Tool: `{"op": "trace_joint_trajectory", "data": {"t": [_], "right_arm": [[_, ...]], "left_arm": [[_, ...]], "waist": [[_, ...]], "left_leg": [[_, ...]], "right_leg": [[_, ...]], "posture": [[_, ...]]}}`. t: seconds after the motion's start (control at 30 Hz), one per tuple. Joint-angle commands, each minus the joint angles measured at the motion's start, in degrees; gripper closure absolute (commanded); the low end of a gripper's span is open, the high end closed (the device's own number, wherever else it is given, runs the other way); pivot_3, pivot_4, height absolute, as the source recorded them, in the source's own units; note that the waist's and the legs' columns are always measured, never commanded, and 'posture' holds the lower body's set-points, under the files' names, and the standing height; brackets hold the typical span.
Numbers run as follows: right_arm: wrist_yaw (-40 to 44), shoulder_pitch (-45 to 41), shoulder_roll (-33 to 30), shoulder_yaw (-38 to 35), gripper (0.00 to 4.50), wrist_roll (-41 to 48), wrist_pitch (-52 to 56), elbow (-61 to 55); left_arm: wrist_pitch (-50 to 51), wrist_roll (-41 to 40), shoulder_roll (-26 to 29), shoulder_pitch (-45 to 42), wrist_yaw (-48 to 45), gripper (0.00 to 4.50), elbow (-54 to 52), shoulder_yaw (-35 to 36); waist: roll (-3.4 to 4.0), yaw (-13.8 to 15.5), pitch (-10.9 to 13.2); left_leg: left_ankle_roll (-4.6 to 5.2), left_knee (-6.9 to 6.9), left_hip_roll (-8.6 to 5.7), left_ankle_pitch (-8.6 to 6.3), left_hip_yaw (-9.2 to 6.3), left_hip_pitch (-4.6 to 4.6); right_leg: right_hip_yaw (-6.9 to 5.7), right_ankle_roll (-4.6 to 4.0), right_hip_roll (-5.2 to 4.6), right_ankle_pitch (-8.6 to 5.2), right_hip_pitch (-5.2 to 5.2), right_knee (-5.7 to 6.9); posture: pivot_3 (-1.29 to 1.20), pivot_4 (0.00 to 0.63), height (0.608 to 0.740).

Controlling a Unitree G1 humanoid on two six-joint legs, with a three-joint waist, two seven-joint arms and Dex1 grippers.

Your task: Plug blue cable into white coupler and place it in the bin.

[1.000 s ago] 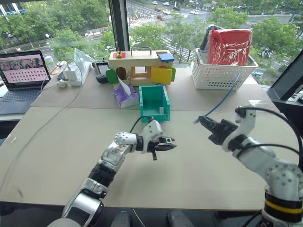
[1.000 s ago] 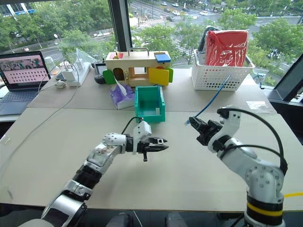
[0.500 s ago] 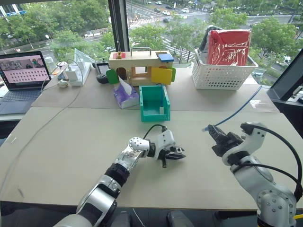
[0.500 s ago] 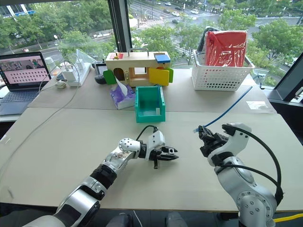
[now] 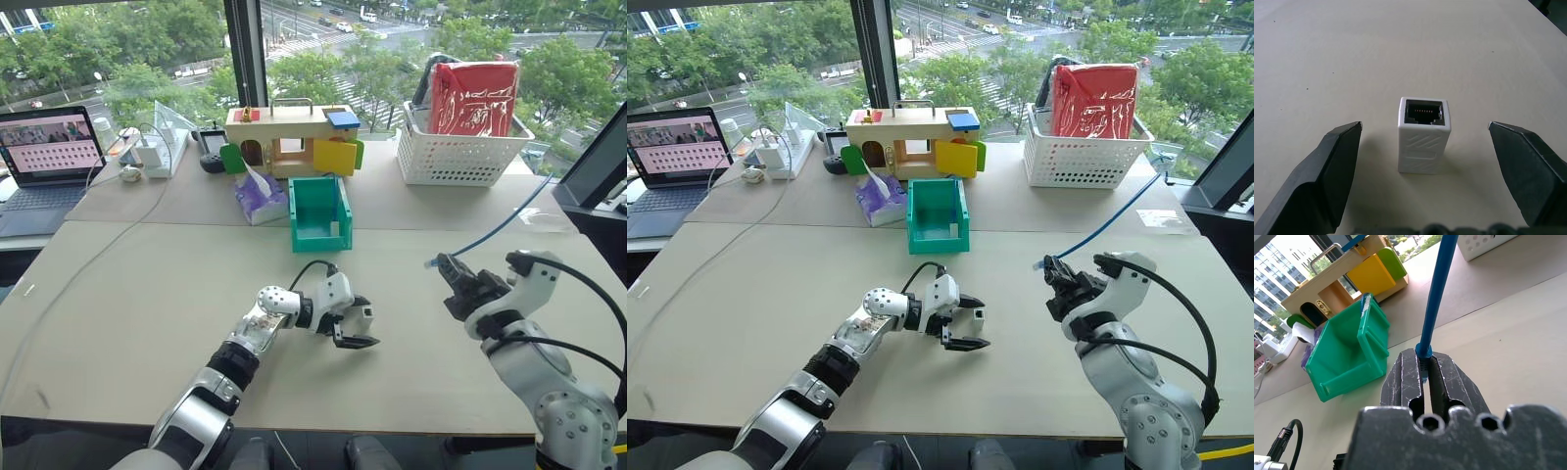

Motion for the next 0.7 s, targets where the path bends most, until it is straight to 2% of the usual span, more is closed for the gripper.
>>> {"op": "trace_joint_trajectory", "data": {"t": [0.03,0.13,0.23,0.43,0.53,0.7], "right_arm": [[0.0,-0.8,-0.7,-0.7,4.5,0.5,-1.2,-1.7],[-0.1,-0.9,-0.8,-0.8,4.5,0.6,-1.1,-1.7],[-0.2,-1.1,-1.1,-0.8,4.5,0.8,-1.0,-1.6],[-0.5,-1.0,-0.7,0.1,4.5,0.6,-1.0,-1.8],[-1.8,-0.7,0.7,2.3,4.5,0.7,-0.5,-2.8],[-4.9,2.5,0.0,8.1,4.5,0.9,3.5,-6.6]], "left_arm": [[0.0,0.5,-0.4,0.2,-0.2,0.02,-0.5,-0.3],[-0.2,0.5,-0.6,-0.2,-0.2,0.02,0.5,-0.1],[-0.4,0.5,-0.8,-0.6,-0.1,0.75,1.9,0.2],[1.6,-0.1,-0.3,-1.4,-1.2,2.7,2.1,1.0],[3.2,-0.1,-0.3,-1.8,-1.3,3.82,0.9,1.1],[10.9,1.7,0.1,-2.6,-1.3,3.86,-4.7,-1.7]], "waist": [[0.0,0.0,0.0],[0.0,0.0,0.0],[0.01,0.1,0.0],[0.03,0.2,0.0],[0.03,0.0,0.0],[0.04,0.0,0.0]], "left_leg": [[0.0,0.0,0.0,0.0,0.0,0.0],[0.0,0.0,0.0,0.0,0.0,0.0],[0.0,0.01,0.0,0.0,0.0,0.01],[0.0,0.03,-0.01,0.0,-0.02,0.07],[0.0,0.03,-0.01,0.0,-0.02,0.09],[0.0,0.03,-0.01,0.0,-0.05,0.08]], "right_leg": [[0.0,0.0,0.0,0.0,0.0,0.0],[0.0,0.0,0.0,0.0,0.01,0.0],[0.0,0.0,0.0,0.0,0.03,0.0],[-0.01,0.0,0.0,0.0,0.11,0.0],[-0.01,0.0,0.0,0.0,0.11,0.01],[-0.02,0.0,0.0,0.0,0.11,0.01]], "posture": [[0.0,0.15,0.734],[0.0,0.15,0.734],[0.0,0.15,0.734],[0.0,0.15,0.734],[0.0,0.15,0.734],[0.0,0.15,0.734]]}}
